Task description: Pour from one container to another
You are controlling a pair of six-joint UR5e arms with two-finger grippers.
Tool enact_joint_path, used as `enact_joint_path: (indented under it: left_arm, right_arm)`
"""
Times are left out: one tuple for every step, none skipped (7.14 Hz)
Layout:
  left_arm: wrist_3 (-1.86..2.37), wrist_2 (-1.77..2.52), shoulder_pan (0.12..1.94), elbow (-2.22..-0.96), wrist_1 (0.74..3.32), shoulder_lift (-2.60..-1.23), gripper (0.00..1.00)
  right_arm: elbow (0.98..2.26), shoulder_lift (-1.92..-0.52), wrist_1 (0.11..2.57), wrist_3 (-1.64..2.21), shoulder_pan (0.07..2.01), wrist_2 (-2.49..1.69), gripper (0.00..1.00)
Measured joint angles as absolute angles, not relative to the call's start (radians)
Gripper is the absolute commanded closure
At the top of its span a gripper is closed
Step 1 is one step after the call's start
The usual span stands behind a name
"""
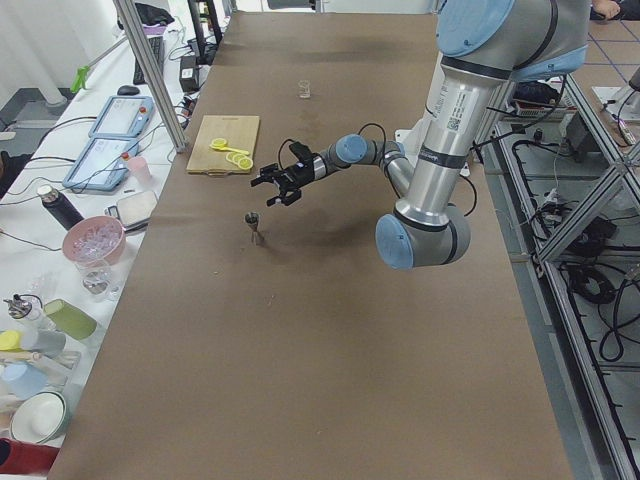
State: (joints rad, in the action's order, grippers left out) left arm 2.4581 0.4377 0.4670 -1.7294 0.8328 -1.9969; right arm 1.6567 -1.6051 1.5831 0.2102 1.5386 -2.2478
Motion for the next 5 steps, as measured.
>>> enact_joint_path:
  left_arm:
    - [2.453,0.445,0.472,-1.732,0.871,-1.999,0.01]
    - [2.446,0.455,0.480,-1.734,0.901,-2.002,0.01]
    - [2.422,0.466,0.488,-1.734,0.937,-2.004,0.01]
    - [2.370,0.484,0.500,-1.734,0.996,-2.006,0.01]
    - [2.305,0.503,0.511,-1.734,1.050,-2.008,0.01]
  right_arm:
    - [1.657,-1.605,1.583,0.210,1.539,-2.249,0.00]
    - [1.658,-1.605,1.583,0.211,1.539,-2.249,0.00]
    - [1.658,-1.605,1.583,0.211,1.539,-2.249,0.00]
    - [1.658,-1.605,1.582,0.212,1.539,-2.249,0.00]
    - [1.659,-1.605,1.582,0.212,1.539,-2.248,0.00]
